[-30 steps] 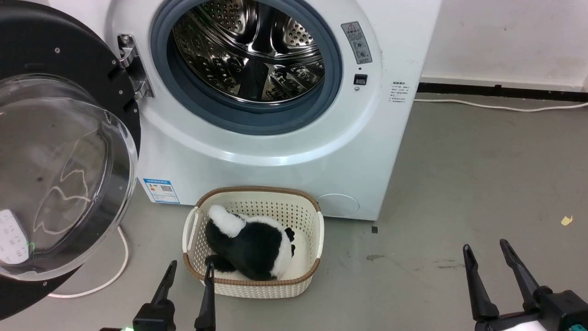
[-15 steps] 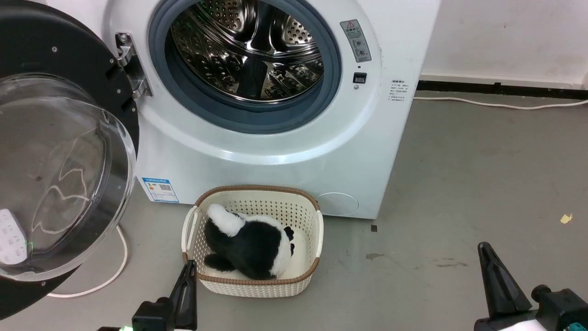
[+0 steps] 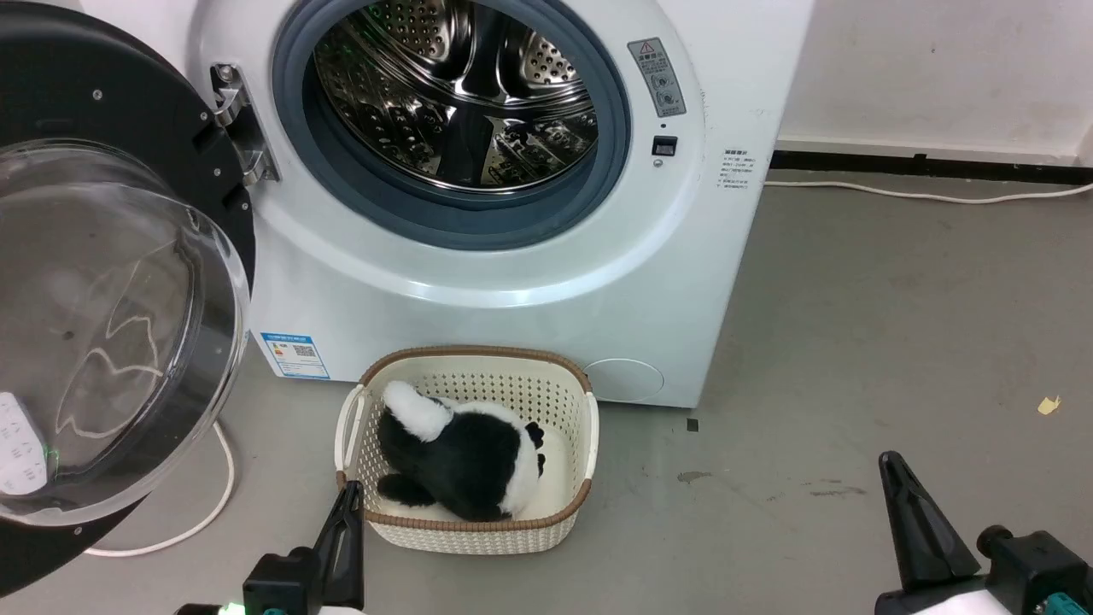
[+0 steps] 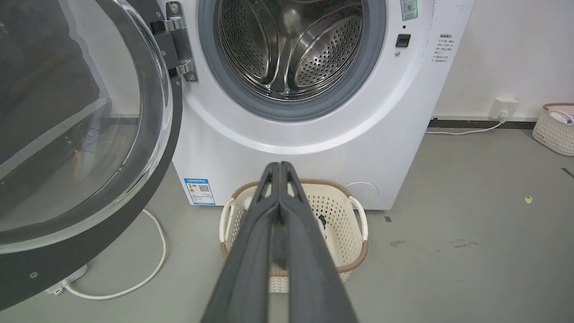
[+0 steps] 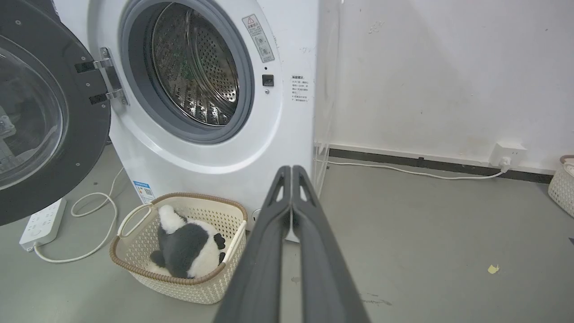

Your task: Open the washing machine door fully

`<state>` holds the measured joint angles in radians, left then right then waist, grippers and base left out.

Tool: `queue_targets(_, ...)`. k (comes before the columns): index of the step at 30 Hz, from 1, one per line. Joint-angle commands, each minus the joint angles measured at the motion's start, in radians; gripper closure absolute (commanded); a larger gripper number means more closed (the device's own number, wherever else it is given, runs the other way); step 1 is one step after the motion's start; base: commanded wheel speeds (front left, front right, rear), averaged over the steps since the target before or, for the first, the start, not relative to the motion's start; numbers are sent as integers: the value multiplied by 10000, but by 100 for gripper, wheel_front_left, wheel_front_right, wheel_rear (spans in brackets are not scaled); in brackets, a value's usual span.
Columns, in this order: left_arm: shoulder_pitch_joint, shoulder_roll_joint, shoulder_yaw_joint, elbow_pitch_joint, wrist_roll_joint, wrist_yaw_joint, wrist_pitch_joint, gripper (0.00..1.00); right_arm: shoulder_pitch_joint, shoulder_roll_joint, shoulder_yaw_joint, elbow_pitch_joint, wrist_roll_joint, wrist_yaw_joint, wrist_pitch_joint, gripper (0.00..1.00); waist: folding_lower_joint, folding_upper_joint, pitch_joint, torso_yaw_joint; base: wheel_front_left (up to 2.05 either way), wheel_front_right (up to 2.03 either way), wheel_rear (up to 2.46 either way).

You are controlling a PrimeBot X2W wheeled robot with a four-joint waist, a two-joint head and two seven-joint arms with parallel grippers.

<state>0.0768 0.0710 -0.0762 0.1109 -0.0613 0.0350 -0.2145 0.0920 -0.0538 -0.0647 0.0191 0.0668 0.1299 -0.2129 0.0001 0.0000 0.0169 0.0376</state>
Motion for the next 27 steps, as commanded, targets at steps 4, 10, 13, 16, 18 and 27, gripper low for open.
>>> queue_targets(4, -159, -39, 78, -78, 112, -25, 125, 100, -163, 7, 34, -37, -102, 2, 99, 100, 0, 0, -7, -14, 0, 0, 0)
queue_targets(10, -196, -49, 119, -140, 142, -45, 248, 100, -209, 9, 71, -46, -136, 2, 222, 100, -1, 0, -17, -36, 0, 0, 0)
queue_targets(13, -215, -54, 140, -172, 157, -54, 309, 100, -232, 10, 90, -51, -154, 2, 284, 100, -1, 0, -21, -47, 0, 0, 0)
queue_targets(16, -233, -59, 161, -203, 173, -64, 370, 100, -255, 11, 108, -56, -171, 2, 346, 100, -1, 0, -26, -58, 0, 0, 0)
queue_targets(18, -246, -63, 175, -224, 183, -71, 411, 100, -270, 11, 121, -59, -182, 3, 387, 100, -1, 0, -30, -66, 0, 0, 0)
queue_targets(27, -301, -78, 237, -318, 228, -100, 594, 100, -339, 14, 177, -73, -234, 3, 571, 100, -1, 0, -44, -98, 0, 0, 0)
